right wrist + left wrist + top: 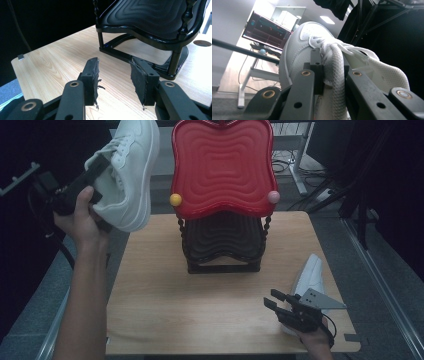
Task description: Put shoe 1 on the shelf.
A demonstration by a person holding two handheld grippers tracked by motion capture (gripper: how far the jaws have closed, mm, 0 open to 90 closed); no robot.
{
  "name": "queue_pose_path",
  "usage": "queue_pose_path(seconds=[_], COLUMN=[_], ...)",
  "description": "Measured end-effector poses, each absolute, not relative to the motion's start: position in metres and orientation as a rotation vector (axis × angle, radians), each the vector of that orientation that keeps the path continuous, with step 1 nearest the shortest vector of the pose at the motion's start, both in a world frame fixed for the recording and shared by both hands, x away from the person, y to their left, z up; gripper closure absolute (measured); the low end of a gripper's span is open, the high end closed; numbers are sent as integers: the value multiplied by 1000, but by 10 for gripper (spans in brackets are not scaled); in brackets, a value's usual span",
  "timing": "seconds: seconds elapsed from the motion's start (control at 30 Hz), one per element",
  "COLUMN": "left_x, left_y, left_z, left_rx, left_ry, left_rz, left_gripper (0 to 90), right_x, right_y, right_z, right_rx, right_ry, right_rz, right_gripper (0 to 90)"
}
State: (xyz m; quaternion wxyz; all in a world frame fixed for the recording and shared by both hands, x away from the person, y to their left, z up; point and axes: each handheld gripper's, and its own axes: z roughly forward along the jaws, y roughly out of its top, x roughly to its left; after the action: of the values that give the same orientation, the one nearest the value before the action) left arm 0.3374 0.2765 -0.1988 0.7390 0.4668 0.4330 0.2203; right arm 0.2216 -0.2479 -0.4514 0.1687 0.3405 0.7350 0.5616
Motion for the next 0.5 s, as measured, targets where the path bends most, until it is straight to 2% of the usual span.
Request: queue_pose_path(seconds=[0.5], left_x=[378], left_y=[209], left_z=[-175], left_rx=[1053], left_ry=[938], left_rz=[492], left_gripper=[818], right_x=[220], right_y=[-246], right_z=[-452], right_rx=[962], right_ry=[2099], right_rz=[1601], right_gripper=[574])
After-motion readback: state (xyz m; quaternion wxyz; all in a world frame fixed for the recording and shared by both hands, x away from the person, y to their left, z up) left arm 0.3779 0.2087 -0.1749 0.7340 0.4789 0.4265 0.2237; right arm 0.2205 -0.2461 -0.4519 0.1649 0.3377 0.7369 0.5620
